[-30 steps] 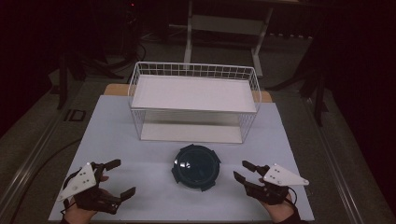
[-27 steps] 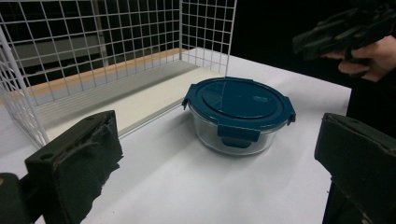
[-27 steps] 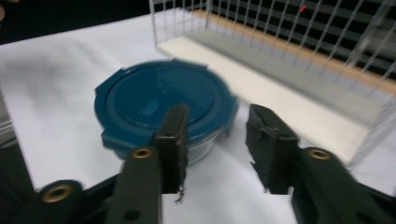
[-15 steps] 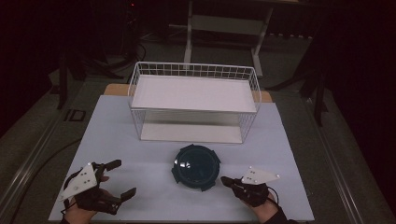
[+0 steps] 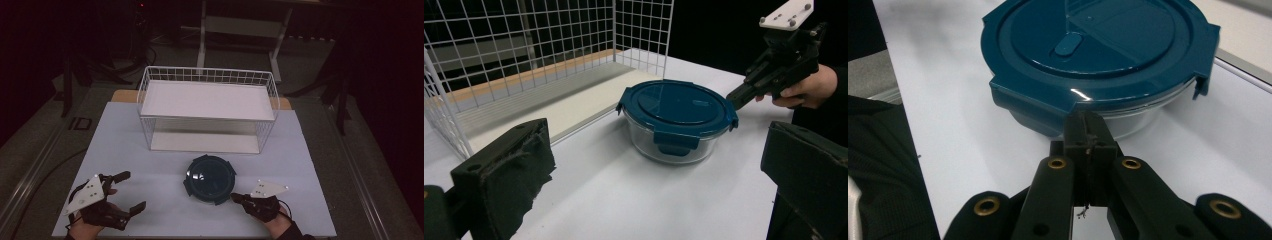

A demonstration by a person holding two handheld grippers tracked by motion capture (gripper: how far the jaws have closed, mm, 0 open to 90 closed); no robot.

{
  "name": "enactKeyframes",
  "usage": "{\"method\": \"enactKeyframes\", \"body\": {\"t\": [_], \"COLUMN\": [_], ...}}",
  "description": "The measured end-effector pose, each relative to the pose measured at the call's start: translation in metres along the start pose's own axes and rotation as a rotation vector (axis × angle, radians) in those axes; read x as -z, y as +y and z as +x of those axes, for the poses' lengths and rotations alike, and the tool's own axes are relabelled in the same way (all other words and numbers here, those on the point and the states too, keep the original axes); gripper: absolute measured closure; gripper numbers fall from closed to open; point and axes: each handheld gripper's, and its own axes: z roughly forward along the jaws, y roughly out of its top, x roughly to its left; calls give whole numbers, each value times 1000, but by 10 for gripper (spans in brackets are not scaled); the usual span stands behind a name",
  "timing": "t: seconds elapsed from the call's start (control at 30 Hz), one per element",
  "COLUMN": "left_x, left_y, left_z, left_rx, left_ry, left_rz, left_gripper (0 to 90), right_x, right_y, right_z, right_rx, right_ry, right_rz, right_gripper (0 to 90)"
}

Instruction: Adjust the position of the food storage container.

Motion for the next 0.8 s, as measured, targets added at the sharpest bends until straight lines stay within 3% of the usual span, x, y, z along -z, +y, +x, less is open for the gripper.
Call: {"method": "enactKeyframes", "body": {"t": [0.17, 0.3, 0.8], "left_x": [0, 0, -1], "left_y": [0, 0, 0], "left_z": [-1, 0, -1], "left_rx": [-5, -4, -3], "left_ry": [1, -1, -6], "left_rz": [1, 3, 4], "left_gripper": [4, 3, 4], "right_x": [-8, -14, -33], "right_y": [3, 5, 15], "right_z": [11, 16, 29], "right_rx": [28, 16, 52], "right_ry": [42, 79, 128], "right_rz": [11, 17, 30], "right_gripper": [900, 900, 900]}}
